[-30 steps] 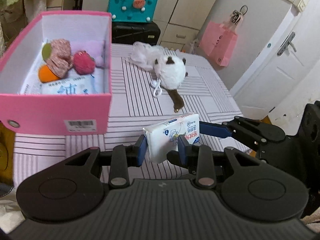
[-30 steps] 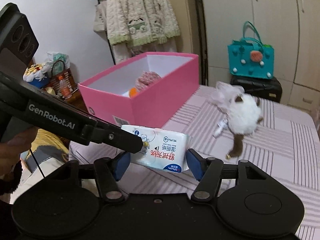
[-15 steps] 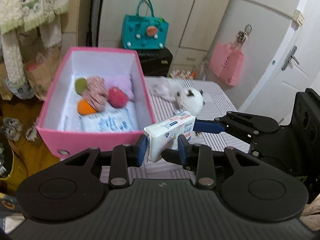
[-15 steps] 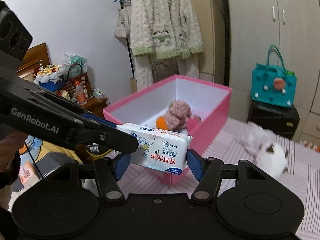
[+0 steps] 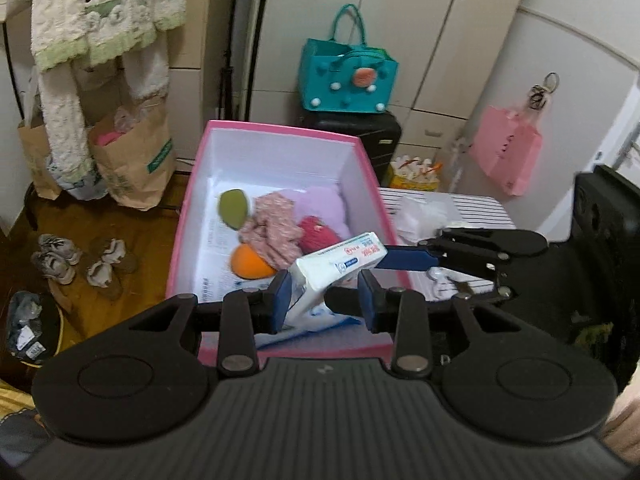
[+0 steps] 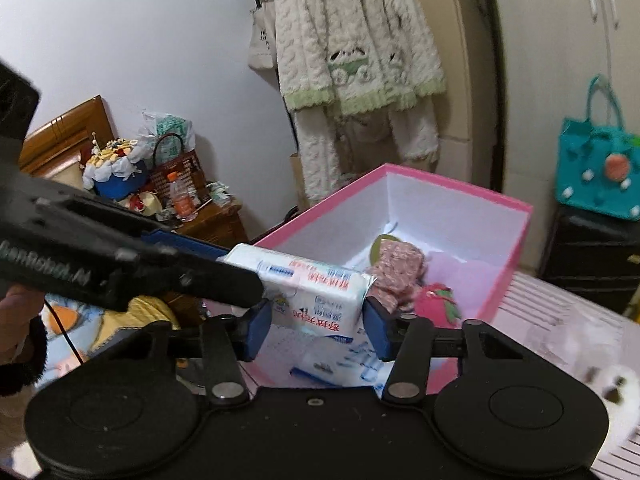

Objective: Organize soft objects
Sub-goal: 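Carry the small wipes pack over the pink box and lower it inside, then open the left gripper to drop the pack and withdraw from the box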

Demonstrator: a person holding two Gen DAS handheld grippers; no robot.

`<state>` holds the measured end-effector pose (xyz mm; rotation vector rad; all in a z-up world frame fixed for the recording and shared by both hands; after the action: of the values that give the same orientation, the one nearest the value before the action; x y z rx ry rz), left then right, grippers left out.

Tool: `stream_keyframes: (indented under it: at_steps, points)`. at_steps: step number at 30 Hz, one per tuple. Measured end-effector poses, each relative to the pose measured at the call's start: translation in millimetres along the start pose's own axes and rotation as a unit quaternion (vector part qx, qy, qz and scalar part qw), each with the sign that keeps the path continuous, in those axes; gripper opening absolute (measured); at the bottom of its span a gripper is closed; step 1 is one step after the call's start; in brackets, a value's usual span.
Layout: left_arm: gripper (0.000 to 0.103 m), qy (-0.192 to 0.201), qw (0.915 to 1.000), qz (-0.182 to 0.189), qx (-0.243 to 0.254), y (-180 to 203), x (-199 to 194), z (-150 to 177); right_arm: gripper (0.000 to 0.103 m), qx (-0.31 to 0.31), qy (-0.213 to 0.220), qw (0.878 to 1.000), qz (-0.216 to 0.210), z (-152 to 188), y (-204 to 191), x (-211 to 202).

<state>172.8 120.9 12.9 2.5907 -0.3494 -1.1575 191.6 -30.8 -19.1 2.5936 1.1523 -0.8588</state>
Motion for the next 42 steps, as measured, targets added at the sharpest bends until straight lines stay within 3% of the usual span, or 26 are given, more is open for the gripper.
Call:
stream_keyframes:
  at_steps: [9, 13, 19, 28, 42]
  points:
    - [0.035, -0.044, 0.9981, -0.031, -0.030, -37.5, 38.5, -4.7, 0.052, 0.047, -0.076, 0.994, -0.067, 2.6, 17.8, 60.8]
    - [0.035, -0.058, 0.9973, -0.032, -0.032, -45.9, 48.5, -5.4, 0.051, 0.063, -0.091, 0.991, -0.073, 5.8, 22.1, 72.6]
    - [0.038, -0.045, 0.9974, -0.053, -0.017, -46.1, 51.1, -4.8, 0.047, 0.051, -0.098, 0.992, -0.059, 10.2, 24.3, 75.9]
    - [0.045, -0.024, 0.9980, -0.058, 0.013, -34.4, 28.0, -4.0, 0.047, 0.022, -0.078, 0.996, -0.038, 7.2, 24.8, 36.2]
    - [0.050, -0.053, 0.9944, -0.028, 0.087, 21.2, -20.1, 8.5, 0.047, -0.024, -0.050, 0.998, -0.041, 2.3, 1.9, -54.3]
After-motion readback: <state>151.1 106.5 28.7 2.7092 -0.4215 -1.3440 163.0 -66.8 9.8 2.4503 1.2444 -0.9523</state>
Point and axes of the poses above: each gripper's, at about its wrist camera, not at the fingertips, and x roughly the way its jaws point, y to its right, z to its underside, the point moved 4 cm from there along x, roughly the way its jaws point, and after that the axes turned 10 degrees about -x, right-handed, at the moved point
